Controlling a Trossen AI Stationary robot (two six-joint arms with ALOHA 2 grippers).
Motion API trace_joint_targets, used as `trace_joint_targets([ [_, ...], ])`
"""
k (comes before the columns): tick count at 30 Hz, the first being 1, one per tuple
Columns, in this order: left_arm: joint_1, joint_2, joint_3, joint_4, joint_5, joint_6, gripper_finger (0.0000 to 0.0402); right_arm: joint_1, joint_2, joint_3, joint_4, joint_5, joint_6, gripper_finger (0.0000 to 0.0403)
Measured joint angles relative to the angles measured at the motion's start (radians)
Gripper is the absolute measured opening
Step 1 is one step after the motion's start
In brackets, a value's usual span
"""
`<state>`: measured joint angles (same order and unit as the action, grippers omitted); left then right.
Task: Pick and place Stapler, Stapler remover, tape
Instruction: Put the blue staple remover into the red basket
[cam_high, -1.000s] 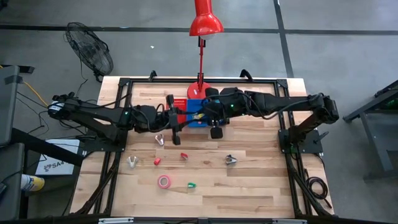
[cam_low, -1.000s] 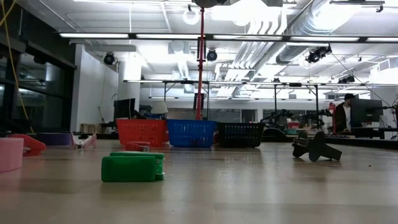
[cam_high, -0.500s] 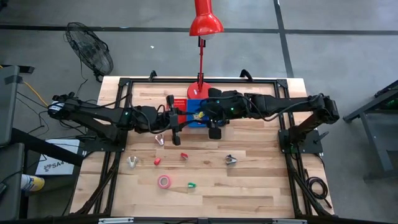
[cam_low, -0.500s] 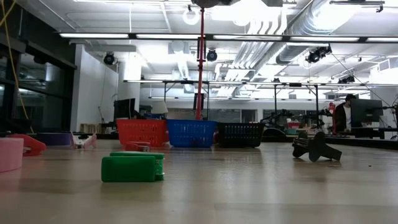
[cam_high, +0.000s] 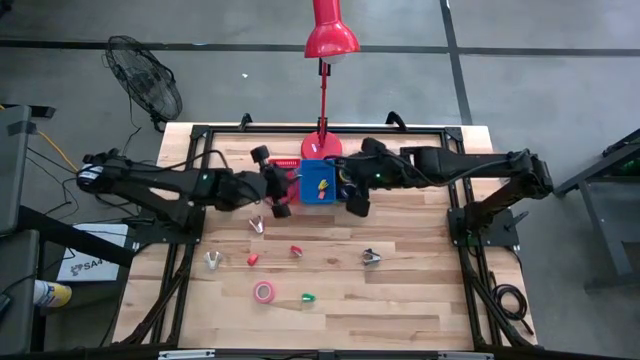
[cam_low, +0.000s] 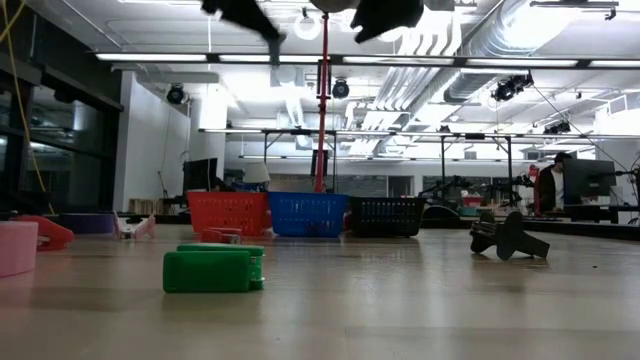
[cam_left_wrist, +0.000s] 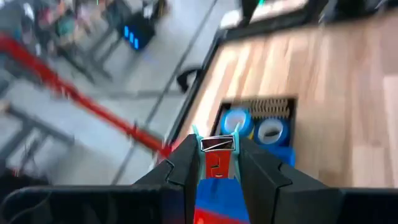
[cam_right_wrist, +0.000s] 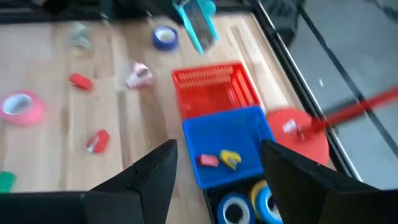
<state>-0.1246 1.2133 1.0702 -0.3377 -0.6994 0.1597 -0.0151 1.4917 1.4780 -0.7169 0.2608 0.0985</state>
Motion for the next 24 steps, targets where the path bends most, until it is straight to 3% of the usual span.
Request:
trace_joint_targets([
  [10,0.214,0.021,-0.002,-0.251,0.245,-0.200,0.0086,-0.032,0.000,-0.004,-0.158,0.074,0.243,0.0222],
  [14,0.296,0.069,-0.017,-0.264,0.371,-0.215,0.0086,-0.052,0.000,-0.004,-0.192,0.103,0.298,0.0223],
  [24,0.446,0.240,-0.021,-0.256,0.553,-0.210,0.0086,-0.077,0.000,-0.004,-0.264,0.139,0.397,0.0223],
])
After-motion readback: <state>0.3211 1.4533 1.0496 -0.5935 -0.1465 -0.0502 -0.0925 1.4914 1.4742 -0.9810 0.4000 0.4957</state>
